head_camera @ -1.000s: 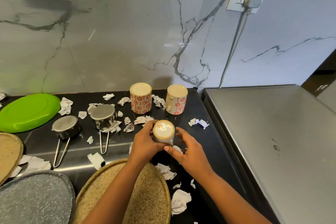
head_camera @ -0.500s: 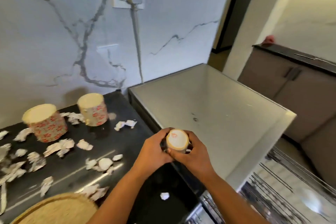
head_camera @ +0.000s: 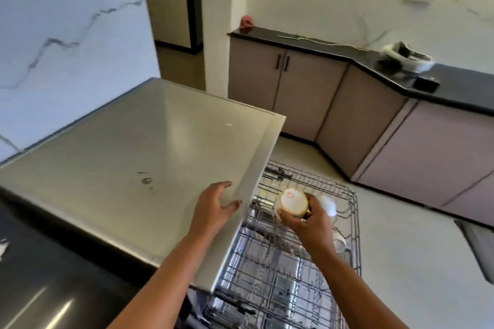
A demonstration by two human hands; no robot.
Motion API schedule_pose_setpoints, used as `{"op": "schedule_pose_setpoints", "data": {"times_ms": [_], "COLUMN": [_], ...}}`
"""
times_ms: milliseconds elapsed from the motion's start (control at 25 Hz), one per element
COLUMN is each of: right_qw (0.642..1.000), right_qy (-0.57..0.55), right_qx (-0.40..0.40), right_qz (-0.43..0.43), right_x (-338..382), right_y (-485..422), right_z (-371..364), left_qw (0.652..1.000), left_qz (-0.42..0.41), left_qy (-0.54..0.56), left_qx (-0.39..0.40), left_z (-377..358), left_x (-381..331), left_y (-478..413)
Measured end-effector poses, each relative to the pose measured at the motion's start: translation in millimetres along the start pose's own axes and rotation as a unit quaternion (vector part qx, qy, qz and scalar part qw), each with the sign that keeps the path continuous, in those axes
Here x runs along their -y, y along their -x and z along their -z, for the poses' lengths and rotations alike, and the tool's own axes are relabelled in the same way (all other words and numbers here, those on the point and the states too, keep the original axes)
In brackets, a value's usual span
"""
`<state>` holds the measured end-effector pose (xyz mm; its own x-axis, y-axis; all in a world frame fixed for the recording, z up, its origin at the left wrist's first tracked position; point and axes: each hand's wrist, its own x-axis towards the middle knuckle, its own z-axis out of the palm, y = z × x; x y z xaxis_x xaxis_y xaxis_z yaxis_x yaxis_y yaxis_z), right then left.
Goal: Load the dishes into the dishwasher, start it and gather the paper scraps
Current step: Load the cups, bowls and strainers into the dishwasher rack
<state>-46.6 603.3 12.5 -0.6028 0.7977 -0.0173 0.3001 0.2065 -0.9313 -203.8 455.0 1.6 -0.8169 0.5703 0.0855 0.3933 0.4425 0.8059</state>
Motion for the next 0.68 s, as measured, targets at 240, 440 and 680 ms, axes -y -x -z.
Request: {"op": "schedule_pose_setpoints", "data": {"times_ms": [240,440,680], "right_qw": [0.996,0.988,0.977], "right_qy": [0.034,0.084,0.102], "right_qx": [-0.053,-0.046,-0.033], "right_qz": [-0.06,-0.124,-0.185], "right_x": [-74,-143,-198], "right_y": [-34,-69,-116], "right_z": [49,63,66], "left_qw": [0.989,0.963,0.944], "left_qz": [-0.073,-0.122,-0.128], "left_qy": [-0.125,-0.234,-0.3], "left_qx": [-0.032,0.061,0.041], "left_z": [-55,-88,-103], "left_x": [-15,-21,-25], "left_y": [-54,-101,-127]}}
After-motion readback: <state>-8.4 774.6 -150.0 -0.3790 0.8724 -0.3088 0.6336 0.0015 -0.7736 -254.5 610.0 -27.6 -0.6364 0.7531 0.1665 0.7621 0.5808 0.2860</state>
